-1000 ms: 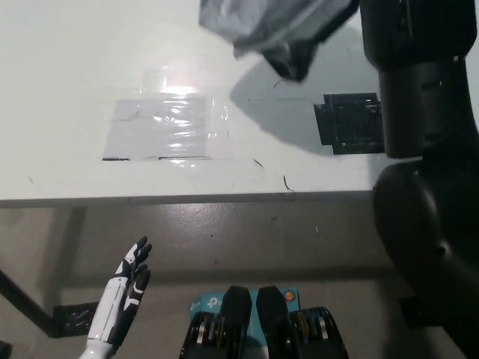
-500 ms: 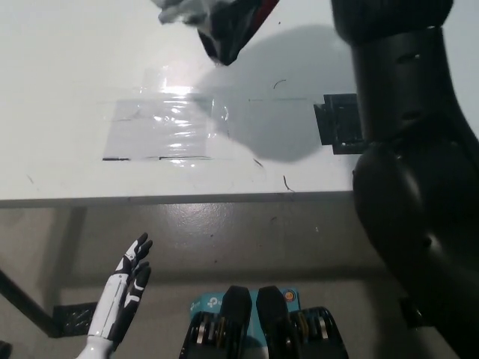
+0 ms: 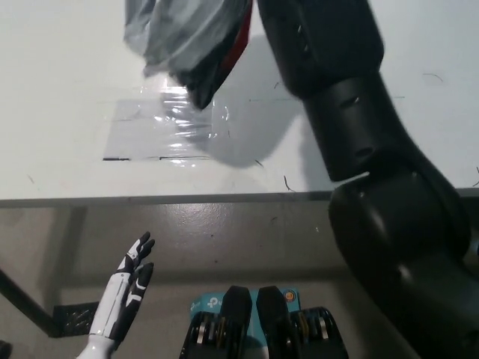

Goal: Use the right hand to pick up a rubix's cube and place it into a plastic bag and lift the bag

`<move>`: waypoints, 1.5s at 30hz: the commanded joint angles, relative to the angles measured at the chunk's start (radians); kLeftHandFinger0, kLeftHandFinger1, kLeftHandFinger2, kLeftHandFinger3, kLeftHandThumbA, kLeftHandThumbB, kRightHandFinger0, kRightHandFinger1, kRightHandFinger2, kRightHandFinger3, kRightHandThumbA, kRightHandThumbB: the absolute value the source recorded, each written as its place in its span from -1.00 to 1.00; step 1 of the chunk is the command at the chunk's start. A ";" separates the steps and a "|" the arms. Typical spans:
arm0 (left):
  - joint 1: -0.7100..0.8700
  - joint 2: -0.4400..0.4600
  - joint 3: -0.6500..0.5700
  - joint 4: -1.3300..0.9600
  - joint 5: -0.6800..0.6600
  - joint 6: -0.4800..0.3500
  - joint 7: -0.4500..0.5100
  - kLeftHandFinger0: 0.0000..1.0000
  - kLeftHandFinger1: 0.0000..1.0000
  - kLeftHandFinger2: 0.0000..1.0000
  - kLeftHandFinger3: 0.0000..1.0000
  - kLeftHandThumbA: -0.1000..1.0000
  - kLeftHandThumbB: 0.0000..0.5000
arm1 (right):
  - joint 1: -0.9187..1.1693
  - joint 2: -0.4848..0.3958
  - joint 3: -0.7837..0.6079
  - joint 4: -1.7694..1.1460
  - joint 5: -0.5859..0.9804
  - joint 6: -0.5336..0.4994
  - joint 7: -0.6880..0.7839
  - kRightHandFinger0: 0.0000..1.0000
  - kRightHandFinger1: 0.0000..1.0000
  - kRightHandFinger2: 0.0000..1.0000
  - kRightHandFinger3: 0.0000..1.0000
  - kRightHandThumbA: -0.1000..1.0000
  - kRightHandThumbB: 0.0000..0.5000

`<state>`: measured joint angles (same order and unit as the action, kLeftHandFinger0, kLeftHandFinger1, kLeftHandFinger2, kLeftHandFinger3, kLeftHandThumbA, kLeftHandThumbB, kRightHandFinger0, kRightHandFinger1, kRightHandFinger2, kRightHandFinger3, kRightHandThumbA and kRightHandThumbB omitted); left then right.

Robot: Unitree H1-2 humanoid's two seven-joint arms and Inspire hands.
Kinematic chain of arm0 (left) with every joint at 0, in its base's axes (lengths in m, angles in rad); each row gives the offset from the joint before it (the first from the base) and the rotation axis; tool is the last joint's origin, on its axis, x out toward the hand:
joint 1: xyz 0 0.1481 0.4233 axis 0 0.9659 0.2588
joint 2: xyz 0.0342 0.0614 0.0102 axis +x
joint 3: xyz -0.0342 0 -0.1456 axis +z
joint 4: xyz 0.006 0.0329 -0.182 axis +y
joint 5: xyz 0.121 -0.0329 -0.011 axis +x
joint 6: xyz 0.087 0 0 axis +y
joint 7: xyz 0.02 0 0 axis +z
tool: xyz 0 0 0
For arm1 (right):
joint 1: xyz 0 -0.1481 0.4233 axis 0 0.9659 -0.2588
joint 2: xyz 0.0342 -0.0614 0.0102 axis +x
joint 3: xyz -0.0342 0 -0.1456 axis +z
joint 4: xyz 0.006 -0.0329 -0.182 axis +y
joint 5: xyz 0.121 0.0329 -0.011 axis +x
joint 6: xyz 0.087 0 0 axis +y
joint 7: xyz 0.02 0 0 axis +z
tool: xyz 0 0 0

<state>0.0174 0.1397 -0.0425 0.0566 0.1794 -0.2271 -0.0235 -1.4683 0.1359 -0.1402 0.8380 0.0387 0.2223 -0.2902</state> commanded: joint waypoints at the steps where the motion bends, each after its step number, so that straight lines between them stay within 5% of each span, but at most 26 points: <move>1: -0.014 0.009 -0.003 -0.030 -0.008 -0.024 -0.007 0.82 1.00 1.00 1.00 1.00 -0.60 | -0.014 -0.005 0.026 0.087 -0.022 -0.155 -0.010 -1.00 -0.38 0.49 0.50 -1.00 -0.66; 9: -0.011 0.008 -0.007 -0.040 -0.021 -0.005 -0.022 0.84 1.00 1.00 1.00 1.00 -0.62 | 0.059 -0.026 0.053 0.280 -0.034 -0.275 -0.014 -1.00 -0.50 0.40 0.55 -1.00 -0.50; 13: -0.009 0.009 -0.008 -0.038 -0.018 -0.009 -0.023 0.84 1.00 1.00 1.00 1.00 -0.59 | 0.080 -0.040 0.065 0.347 -0.049 -0.285 -0.061 -0.93 -0.32 0.54 0.58 -1.00 -0.33; 14: -0.009 0.009 -0.008 -0.039 -0.019 -0.007 -0.025 0.84 1.00 1.00 1.00 1.00 -0.61 | 0.090 -0.053 0.072 0.365 -0.056 -0.304 -0.061 -0.92 -0.41 0.35 0.49 -1.00 -0.40; 16: -0.012 0.009 -0.006 -0.039 -0.020 -0.006 -0.026 0.83 1.00 1.00 1.00 1.00 -0.65 | 0.106 -0.088 0.094 0.403 -0.080 -0.330 -0.073 -0.98 -0.43 0.33 0.42 -1.00 -0.41; 17: -0.013 0.013 -0.004 -0.040 -0.016 -0.006 -0.025 0.81 1.00 1.00 1.00 1.00 -0.62 | 0.120 -0.159 0.173 0.452 -0.169 -0.321 -0.132 -0.84 -0.22 0.57 0.70 -1.00 -0.17; 19: -0.013 0.015 -0.003 -0.040 -0.012 -0.006 -0.024 0.79 1.00 1.00 1.00 1.00 -0.64 | 0.128 -0.214 0.271 0.489 -0.266 -0.306 -0.206 -0.97 -0.50 0.22 0.24 -1.00 -0.15; 20: -0.013 0.016 -0.003 -0.037 -0.015 -0.008 -0.025 0.77 1.00 1.00 1.00 1.00 -0.66 | 0.130 -0.234 0.317 0.496 -0.308 -0.292 -0.227 -0.97 -0.49 0.24 0.41 -1.00 -0.02; 21: -0.013 0.016 -0.002 -0.035 -0.017 -0.010 -0.025 0.76 1.00 1.00 1.00 1.00 -0.66 | 0.132 -0.248 0.352 0.502 -0.337 -0.283 -0.243 -0.99 -0.59 0.05 0.30 -1.00 -0.02; 22: -0.012 0.016 -0.002 -0.034 -0.017 -0.010 -0.025 0.76 1.00 1.00 1.00 1.00 -0.66 | 0.131 -0.266 0.383 0.504 -0.357 -0.269 -0.240 -0.64 -0.12 0.59 0.66 -0.82 0.09; 23: -0.011 0.015 -0.002 -0.034 -0.015 -0.011 -0.024 0.74 1.00 1.00 1.00 1.00 -0.68 | 0.126 -0.287 0.413 0.507 -0.370 -0.241 -0.205 0.04 0.81 1.00 1.00 -0.25 0.38; 24: -0.010 0.015 -0.002 -0.033 -0.014 -0.011 -0.023 0.73 1.00 1.00 1.00 1.00 -0.68 | 0.121 -0.300 0.433 0.509 -0.373 -0.223 -0.178 0.82 1.00 1.00 1.00 -0.11 0.43; 25: -0.007 0.014 -0.003 -0.032 -0.012 -0.011 -0.023 0.73 1.00 1.00 1.00 1.00 -0.68 | 0.111 -0.321 0.463 0.506 -0.379 -0.197 -0.147 1.00 1.00 1.00 1.00 0.04 0.87; 30: -0.001 0.011 -0.008 -0.026 -0.011 -0.018 -0.023 0.70 0.97 1.00 1.00 1.00 -0.70 | 0.075 -0.374 0.548 0.445 -0.420 -0.123 -0.086 1.00 1.00 1.00 1.00 0.41 1.00; 42: 0.001 0.013 -0.018 -0.035 -0.007 -0.014 -0.029 0.68 0.91 0.96 1.00 1.00 -0.71 | 0.145 -0.467 0.574 0.000 -0.455 0.065 0.120 1.00 1.00 1.00 1.00 0.42 1.00; 45: -0.003 0.014 -0.020 -0.035 -0.011 -0.015 -0.033 0.67 0.89 0.94 1.00 1.00 -0.76 | 0.170 -0.480 0.551 -0.114 -0.446 0.097 0.171 1.00 1.00 1.00 1.00 0.64 1.00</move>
<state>0.0192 0.1411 -0.0551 0.0480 0.1714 -0.2259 -0.0439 -1.2818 -0.2968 0.4306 0.8959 -0.3766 0.2140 -0.2458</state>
